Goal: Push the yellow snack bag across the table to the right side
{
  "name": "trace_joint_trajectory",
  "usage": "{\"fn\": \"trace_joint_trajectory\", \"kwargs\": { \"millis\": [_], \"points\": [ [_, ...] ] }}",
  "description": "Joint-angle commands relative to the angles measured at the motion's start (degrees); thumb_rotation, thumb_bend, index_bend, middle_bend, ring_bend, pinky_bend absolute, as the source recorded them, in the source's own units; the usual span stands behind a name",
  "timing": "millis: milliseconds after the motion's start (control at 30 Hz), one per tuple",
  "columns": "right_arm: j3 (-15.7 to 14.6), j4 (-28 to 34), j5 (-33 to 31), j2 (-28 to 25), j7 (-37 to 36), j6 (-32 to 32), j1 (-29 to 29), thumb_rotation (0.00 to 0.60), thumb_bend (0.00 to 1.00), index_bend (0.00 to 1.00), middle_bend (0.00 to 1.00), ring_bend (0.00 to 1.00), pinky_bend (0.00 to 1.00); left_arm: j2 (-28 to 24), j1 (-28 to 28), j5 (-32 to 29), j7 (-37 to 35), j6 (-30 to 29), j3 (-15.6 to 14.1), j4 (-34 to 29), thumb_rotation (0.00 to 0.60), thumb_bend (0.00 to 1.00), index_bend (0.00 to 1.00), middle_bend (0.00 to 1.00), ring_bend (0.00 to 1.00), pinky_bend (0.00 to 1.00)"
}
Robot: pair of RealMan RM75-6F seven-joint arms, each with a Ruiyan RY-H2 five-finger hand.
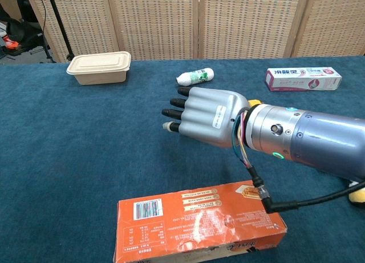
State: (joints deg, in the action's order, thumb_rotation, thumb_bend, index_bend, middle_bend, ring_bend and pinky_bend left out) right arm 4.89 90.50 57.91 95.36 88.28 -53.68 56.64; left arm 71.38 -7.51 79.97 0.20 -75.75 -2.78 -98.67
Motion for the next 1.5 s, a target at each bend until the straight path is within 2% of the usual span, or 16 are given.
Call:
{"fn": "trace_joint_trajectory", "kwargs": {
  "millis": [33, 667, 1033, 1500],
  "points": [
    [-0.34, -1.22, -1.0, 0.58, -0.61, -0.4, 0.72, 0.6, 0.26, 0.04, 0.0, 0.0, 0.08, 0.1, 0.02, -0.14, -0.09, 0.3, 0.03, 0.04, 0.6, 0.32, 0.0, 0.0, 0.0, 0.01],
    [-1.62, -6.66, -6.18, 4.73, -1.26, -1.18, 5.57, 0.6, 0.26, 0.05, 0.0, 0.0, 0.08, 0.32, -0.13, -0.06, -1.0, 2.31, -0.09, 0.24, 0.6, 0.32, 0.0, 0.0, 0.0, 0.01],
    [-3.4, -11.33, -7.7, 6.83, -3.63, -0.71, 6.53, 0.6, 0.26, 0.05, 0.0, 0.0, 0.08, 0.56, -0.12, -0.17, -0.97, 3.08, -0.22, 0.34, 0.6, 0.32, 0.0, 0.0, 0.0, 0.01],
    [-4.18, -16.9, -9.45, 7.09, -4.97, 0.12, 7.61, 0.6, 0.26, 0.05, 0.0, 0.0, 0.08, 0.54, -0.21, -0.55, -1.28, 4.28, -0.44, -0.05, 0.6, 0.32, 0.0, 0.0, 0.0, 0.01]
  ]
}}
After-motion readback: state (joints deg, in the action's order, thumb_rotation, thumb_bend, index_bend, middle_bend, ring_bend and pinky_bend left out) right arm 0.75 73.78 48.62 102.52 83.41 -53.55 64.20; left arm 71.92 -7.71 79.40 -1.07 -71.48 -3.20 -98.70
